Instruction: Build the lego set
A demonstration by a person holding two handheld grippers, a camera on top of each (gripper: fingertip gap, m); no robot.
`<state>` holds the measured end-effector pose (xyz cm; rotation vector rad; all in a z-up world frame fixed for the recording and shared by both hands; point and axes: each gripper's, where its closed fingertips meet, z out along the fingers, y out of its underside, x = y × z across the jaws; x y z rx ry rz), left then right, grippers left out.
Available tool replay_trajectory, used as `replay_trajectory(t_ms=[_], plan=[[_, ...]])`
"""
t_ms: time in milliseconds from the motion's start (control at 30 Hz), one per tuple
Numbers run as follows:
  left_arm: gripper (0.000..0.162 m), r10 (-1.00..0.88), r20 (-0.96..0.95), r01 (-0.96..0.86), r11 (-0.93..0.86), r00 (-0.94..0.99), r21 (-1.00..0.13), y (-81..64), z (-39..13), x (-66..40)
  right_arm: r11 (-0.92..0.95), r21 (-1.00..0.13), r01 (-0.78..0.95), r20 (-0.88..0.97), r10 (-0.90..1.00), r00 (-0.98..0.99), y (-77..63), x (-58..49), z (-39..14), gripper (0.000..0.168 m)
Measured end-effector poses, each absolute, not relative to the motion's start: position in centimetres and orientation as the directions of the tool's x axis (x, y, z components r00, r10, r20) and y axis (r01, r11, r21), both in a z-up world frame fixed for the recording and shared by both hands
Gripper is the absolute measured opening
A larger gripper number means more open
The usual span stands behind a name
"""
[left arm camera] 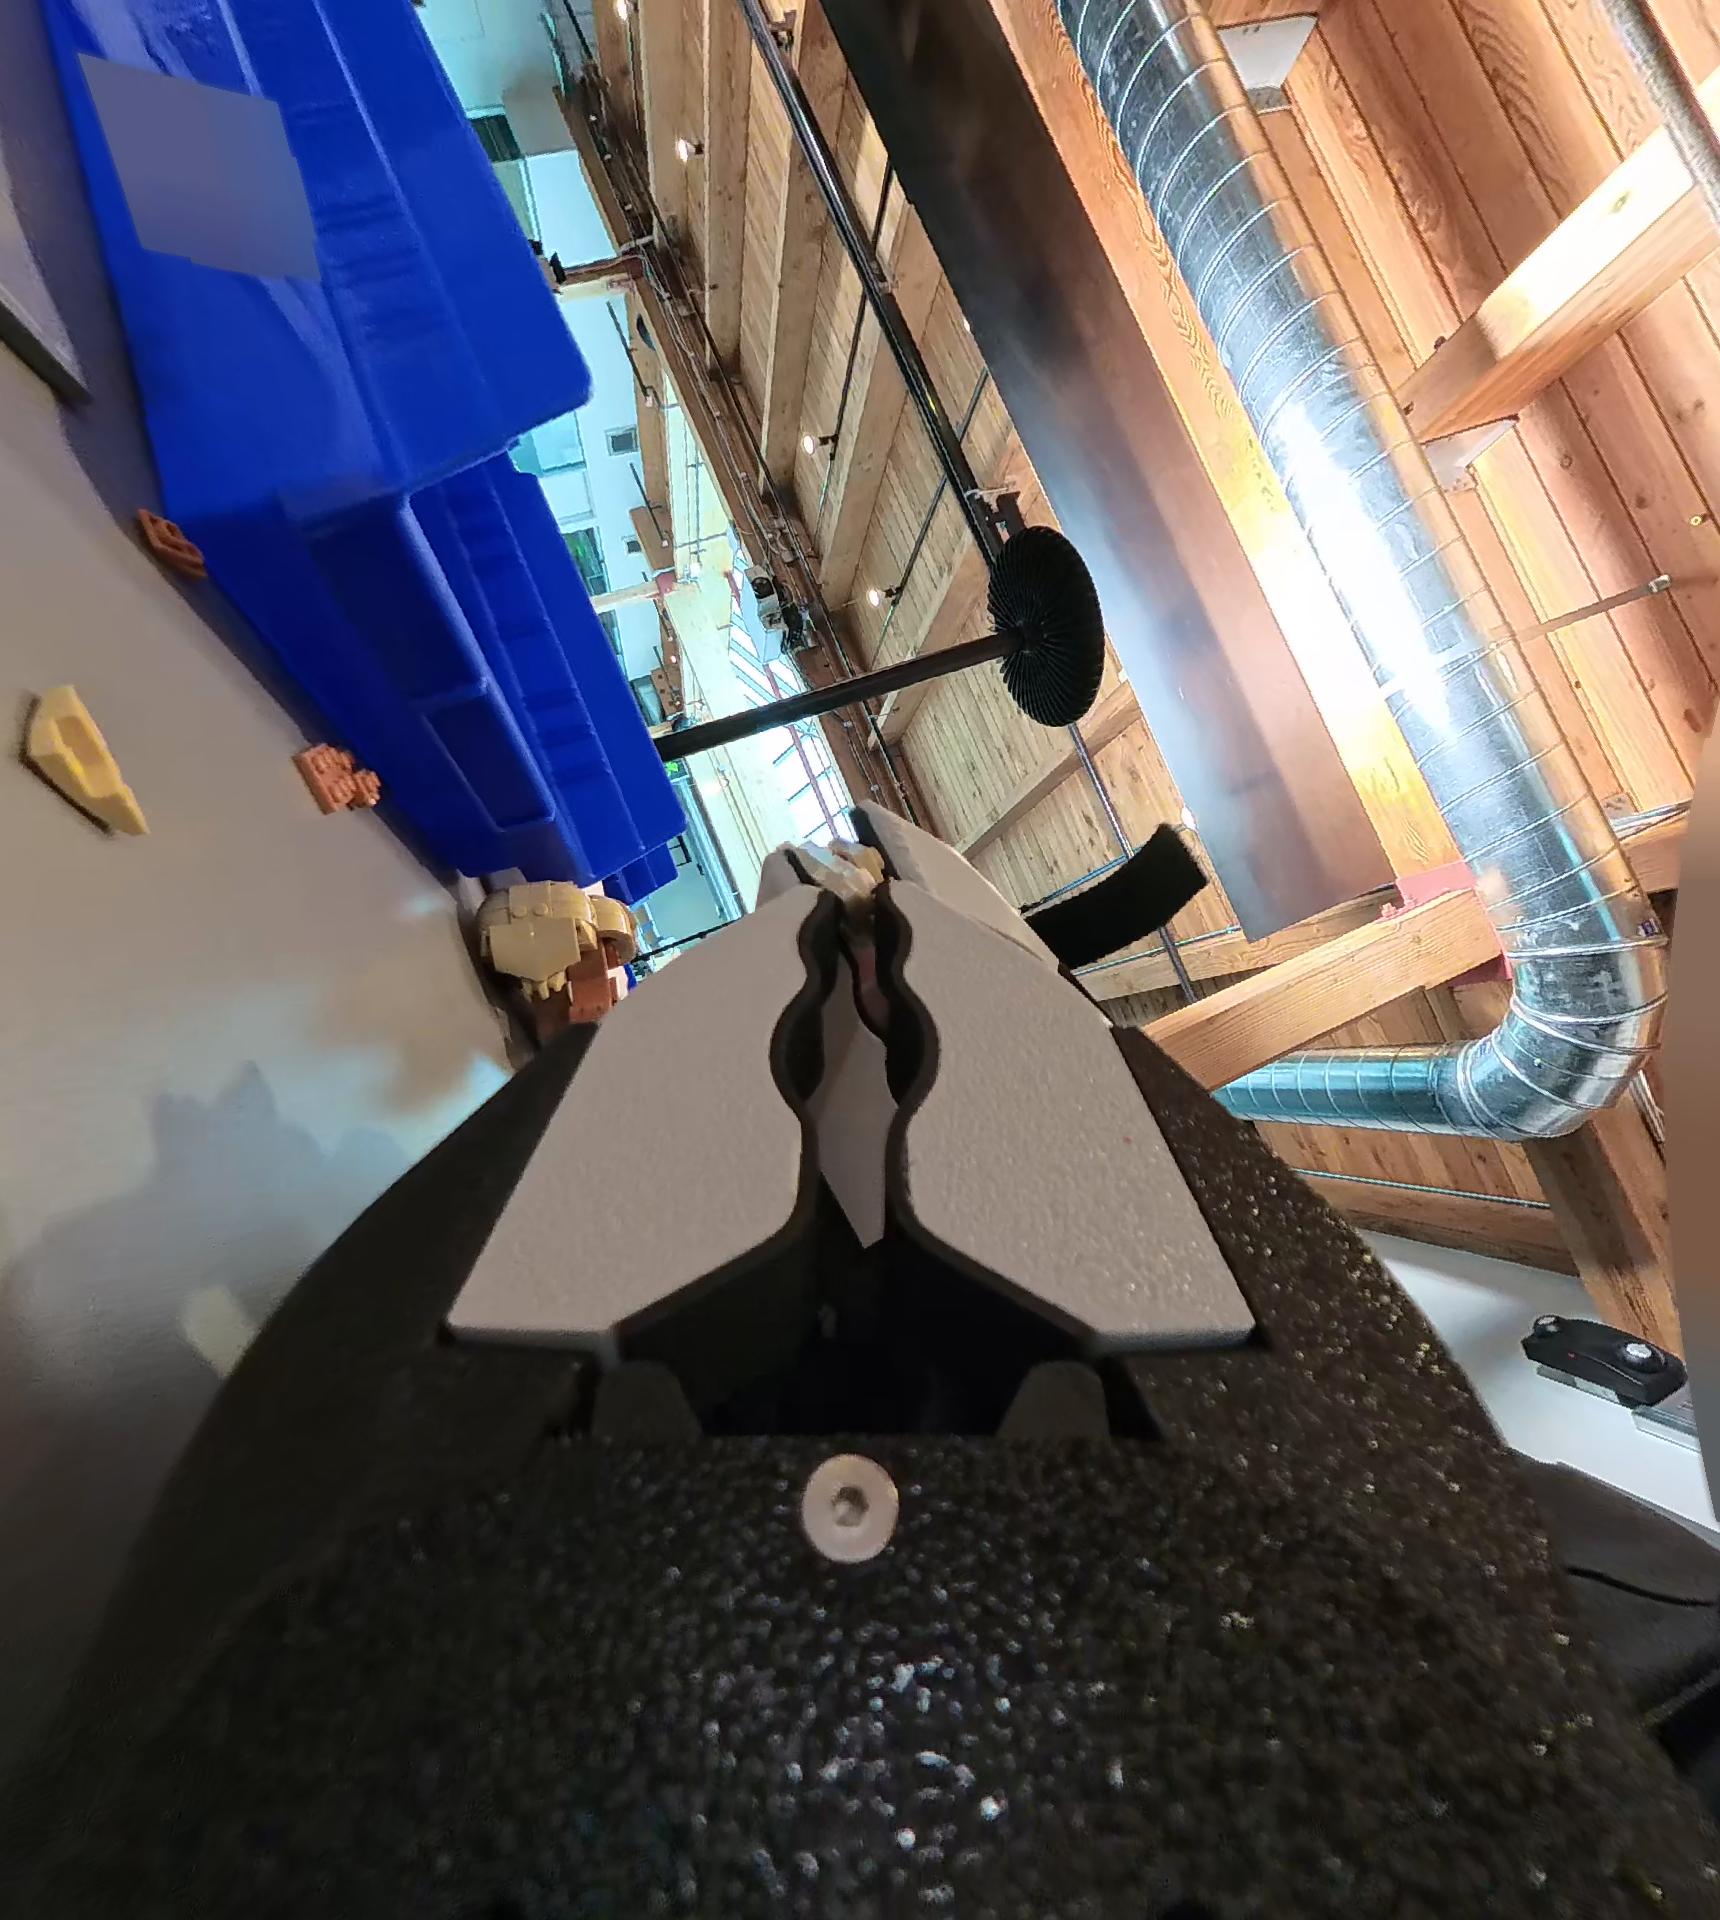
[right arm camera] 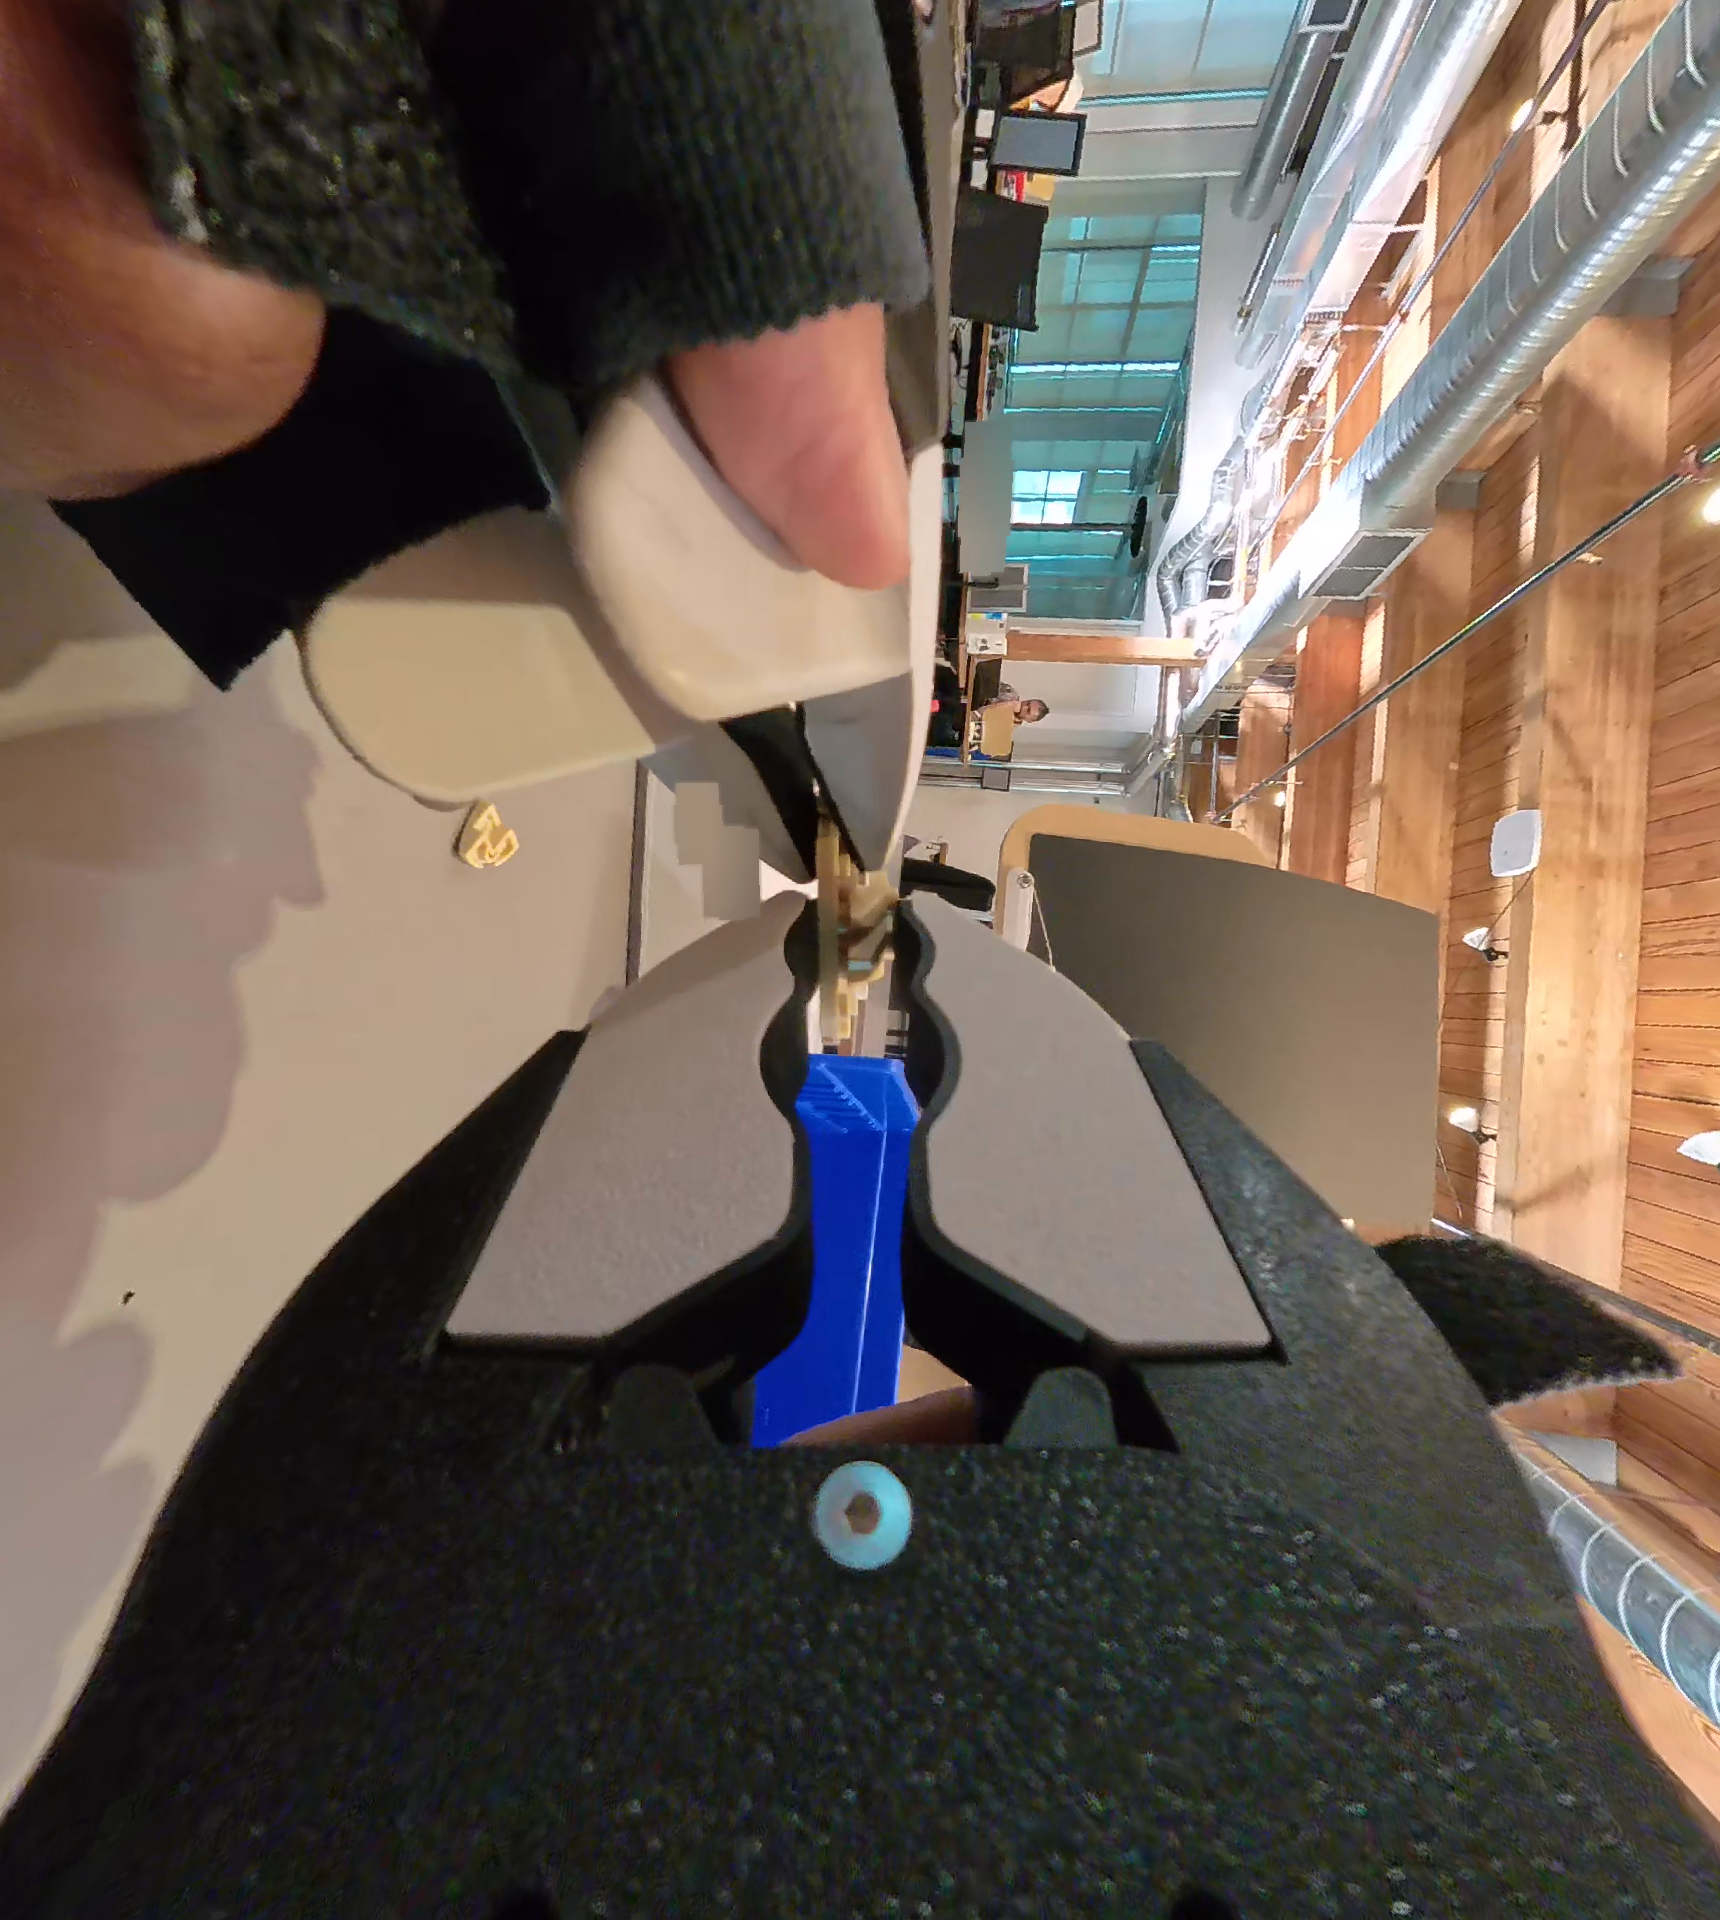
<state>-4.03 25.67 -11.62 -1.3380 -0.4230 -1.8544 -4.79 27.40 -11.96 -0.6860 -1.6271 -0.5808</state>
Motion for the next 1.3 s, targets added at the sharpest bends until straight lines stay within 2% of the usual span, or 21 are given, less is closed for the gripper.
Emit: replay_trajectory(t_ms=[400, 667, 1067, 1300], plan=[[0.006, -0.415, 0.899, 0.752, -0.636, -0.143, -0.174, 25.5, -11.4, -3.8, 0.706, -0.078, 0.704, 0.985, 0.164, -0.055, 27.2, -4.5, -11.7, 0.013], [0.008, -0.434, 0.887, 0.741, -0.646, -0.158, -0.184, 25.2, -11.1, -3.6, 0.708, -0.210, 0.674, 0.965, 0.259, 0.028, 27.0, -4.2, -11.5, 0.013], [0.008, -0.597, 0.797, 0.682, -0.619, -0.087, -0.389, 23.5, -9.3, -3.2, 0.653, -0.589, 0.476, 0.796, 0.571, 0.202, 25.7, -3.9, -10.4, 0.013], [0.009, -0.707, 0.707, 0.631, -0.550, -0.003, -0.547, 22.6, -8.4, -4.0, 0.476, -0.858, 0.194, 0.512, 0.822, 0.247, 24.6, -3.2, -9.2, 0.013]])
